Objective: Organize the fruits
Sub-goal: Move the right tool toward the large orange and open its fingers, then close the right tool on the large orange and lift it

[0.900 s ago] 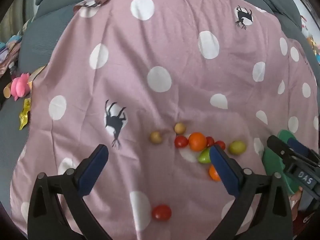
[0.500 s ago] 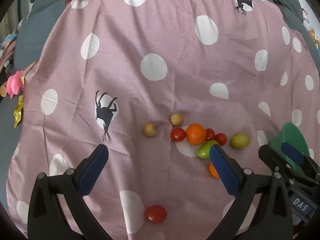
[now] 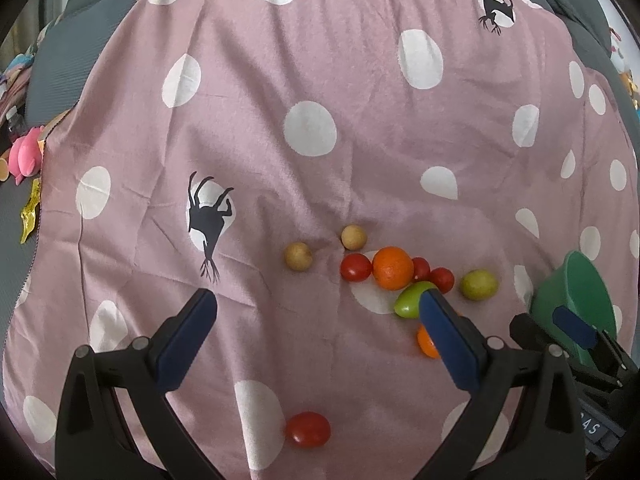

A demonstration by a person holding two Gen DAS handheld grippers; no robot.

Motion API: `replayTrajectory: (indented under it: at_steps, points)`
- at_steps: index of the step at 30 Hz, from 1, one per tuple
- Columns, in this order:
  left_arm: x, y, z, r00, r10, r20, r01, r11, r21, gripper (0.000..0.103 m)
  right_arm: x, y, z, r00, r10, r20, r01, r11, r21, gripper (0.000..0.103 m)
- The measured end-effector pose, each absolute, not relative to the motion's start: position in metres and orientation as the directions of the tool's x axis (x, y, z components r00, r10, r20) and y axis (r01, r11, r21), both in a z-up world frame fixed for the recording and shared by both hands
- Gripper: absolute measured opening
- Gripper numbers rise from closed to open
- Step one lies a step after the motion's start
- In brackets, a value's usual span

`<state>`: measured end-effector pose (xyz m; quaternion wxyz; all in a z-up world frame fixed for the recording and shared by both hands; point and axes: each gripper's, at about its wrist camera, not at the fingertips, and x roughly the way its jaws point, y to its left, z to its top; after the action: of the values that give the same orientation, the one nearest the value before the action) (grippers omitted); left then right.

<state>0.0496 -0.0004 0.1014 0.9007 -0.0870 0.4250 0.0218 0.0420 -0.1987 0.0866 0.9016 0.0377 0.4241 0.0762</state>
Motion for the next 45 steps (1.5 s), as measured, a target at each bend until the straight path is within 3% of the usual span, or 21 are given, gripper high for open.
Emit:
replayTrajectory:
  at_steps: [8,12,19,23,27,33,35,39,45]
  points:
    - [0.061,-0.004,0.099,0.613,-0.079,-0.786,-0.089,0.982,-0.167,0.101,0.043,-0.193,0.078,0.593,0.221,-0.774,-0.152,0.975,0.161,0.087]
    - [0.079,-0.011,0.095,0.588,-0.161,-0.792,-0.048,0.971,-0.233,0.098,0.046,-0.188,0.072,0.587,0.251,-0.770,-0.174,0.968,0.183,0.087]
    - [0.117,-0.028,0.067,0.485,-0.216,-0.848,-0.024,0.966,-0.259,0.071,0.058,-0.183,0.055,0.543,0.227,-0.808,-0.188,0.971,0.147,0.079]
    - [0.132,-0.030,0.054,0.443,-0.311,-0.841,-0.017,0.935,-0.354,0.065,0.062,-0.179,0.049,0.517,0.244,-0.821,-0.207,0.966,0.157,0.079]
    - [0.138,-0.039,0.046,0.427,-0.284,-0.858,-0.027,0.945,-0.326,0.060,0.065,-0.172,0.041,0.490,0.248,-0.836,-0.231,0.961,0.150,0.070]
    - [0.142,-0.045,0.043,0.442,-0.289,-0.849,-0.031,0.941,-0.337,0.057,0.070,-0.168,0.032,0.483,0.242,-0.842,-0.192,0.967,0.168,0.066]
    - [0.144,-0.046,0.041,0.424,-0.320,-0.847,-0.025,0.931,-0.364,0.048,0.070,-0.166,0.031,0.484,0.235,-0.843,-0.194,0.968,0.158,0.066]
    - [0.148,-0.054,0.035,0.434,-0.279,-0.856,-0.026,0.946,-0.322,0.046,0.070,-0.164,0.029,0.485,0.234,-0.843,-0.193,0.968,0.158,0.058]
    - [0.157,-0.048,0.024,0.415,-0.285,-0.864,-0.071,0.937,-0.342,0.046,0.067,-0.163,0.029,0.486,0.240,-0.841,-0.187,0.968,0.168,0.056]
